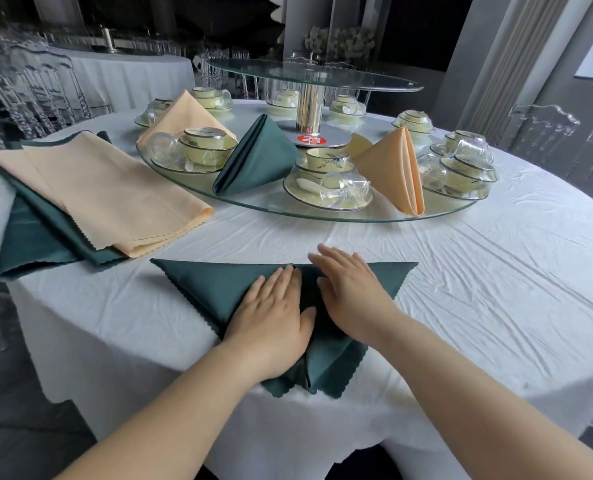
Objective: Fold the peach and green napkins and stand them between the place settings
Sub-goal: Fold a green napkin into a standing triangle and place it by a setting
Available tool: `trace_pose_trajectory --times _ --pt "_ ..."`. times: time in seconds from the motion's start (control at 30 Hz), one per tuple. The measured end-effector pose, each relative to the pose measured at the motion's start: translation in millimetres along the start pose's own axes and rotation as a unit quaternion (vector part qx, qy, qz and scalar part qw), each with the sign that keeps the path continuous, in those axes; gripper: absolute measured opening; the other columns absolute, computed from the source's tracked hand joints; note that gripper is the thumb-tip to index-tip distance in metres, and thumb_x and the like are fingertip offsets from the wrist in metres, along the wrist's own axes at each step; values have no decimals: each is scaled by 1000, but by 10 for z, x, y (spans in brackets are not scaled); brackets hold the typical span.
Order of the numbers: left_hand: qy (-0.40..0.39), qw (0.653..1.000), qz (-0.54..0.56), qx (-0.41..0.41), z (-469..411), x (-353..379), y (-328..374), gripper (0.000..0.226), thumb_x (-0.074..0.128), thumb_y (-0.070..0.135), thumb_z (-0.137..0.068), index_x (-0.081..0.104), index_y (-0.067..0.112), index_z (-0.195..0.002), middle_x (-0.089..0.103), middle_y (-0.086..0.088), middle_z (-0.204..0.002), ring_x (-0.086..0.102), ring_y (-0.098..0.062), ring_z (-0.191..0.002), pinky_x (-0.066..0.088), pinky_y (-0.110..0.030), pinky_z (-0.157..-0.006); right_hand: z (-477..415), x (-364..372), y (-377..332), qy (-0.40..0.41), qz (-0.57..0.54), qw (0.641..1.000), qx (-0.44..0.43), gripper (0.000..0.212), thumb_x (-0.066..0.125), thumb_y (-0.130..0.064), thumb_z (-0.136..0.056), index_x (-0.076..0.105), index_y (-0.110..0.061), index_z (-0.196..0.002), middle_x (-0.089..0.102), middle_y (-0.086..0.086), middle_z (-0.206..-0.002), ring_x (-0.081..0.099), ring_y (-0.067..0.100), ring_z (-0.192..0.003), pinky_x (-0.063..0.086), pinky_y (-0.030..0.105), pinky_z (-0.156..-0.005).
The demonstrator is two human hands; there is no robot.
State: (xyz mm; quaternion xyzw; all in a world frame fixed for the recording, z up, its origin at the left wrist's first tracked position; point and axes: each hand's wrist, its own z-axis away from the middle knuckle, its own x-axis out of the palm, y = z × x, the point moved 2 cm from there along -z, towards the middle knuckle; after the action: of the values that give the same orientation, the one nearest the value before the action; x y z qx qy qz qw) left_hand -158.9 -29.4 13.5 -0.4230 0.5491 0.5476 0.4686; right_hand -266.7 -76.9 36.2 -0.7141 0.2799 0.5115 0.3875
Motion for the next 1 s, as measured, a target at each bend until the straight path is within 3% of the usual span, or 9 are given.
trace_pose_trajectory --times 0.1,0.27,0.53,0.6,0.73,0.87,1.0 --pt "-13 1000 -20 -7 -13 3 10 58 14 35 -99 -10 11 -146 -15 -1 -154 -14 -9 -141 -12 -26 -111 -37 169 15 -66 26 997 17 48 25 -25 -100 13 -18 -146 7 -2 -155 4 10 -142 -3 22 -112" --pt "-15 999 -30 -4 -8 -1 14 57 14 34 -99 -9 11 -146 -15 -1 -155 -13 -9 -141 -11 -27 -112 22 136 222 -102 53 993 25 53 24 -34 -99 8 -16 -146 3 -2 -155 0 10 -142 -5 20 -111" --pt "-10 1000 -17 -6 0 -1 13 57 14 35 -99 -8 12 -146 -14 0 -155 -12 -8 -141 -12 -26 -112 136 -179 999 -83 47 977 190 51 26 -34 -99 19 -12 -144 12 4 -154 9 14 -142 4 22 -111" --pt "-3 1000 -7 -7 -1 -3 12 57 15 34 -99 -8 12 -146 -14 1 -155 -12 -8 -141 -12 -25 -112 105 -211 952 -36 69 976 202 49 28 -30 -99 22 -10 -143 16 5 -154 12 17 -142 7 26 -113" --pt "5 1000 18 -12 -4 0 1 59 17 33 -99 -11 11 -146 -13 0 -155 -11 -8 -141 -12 -25 -111 -14 -244 437 111 32 987 108 42 33 -15 -97 34 -10 -139 32 4 -148 26 18 -137 14 25 -111" --pt "35 999 31 -19 -1 -14 2 61 23 29 -98 -7 10 -146 -9 -2 -155 -10 -9 -142 -15 -25 -110 -113 14 -49 9 -118 993 -4 43 33 -5 -95 40 -15 -136 42 -1 -142 37 13 -131 22 14 -102" --pt "69 991 111 -42 -11 -38 -47 63 28 21 -95 -6 12 -147 -7 2 -155 -10 -5 -141 -19 -22 -107 -138 193 -60 -50 -210 976 -4 44 33 -2 -95 35 -12 -138 48 0 -137 40 15 -129 24 9 -97"
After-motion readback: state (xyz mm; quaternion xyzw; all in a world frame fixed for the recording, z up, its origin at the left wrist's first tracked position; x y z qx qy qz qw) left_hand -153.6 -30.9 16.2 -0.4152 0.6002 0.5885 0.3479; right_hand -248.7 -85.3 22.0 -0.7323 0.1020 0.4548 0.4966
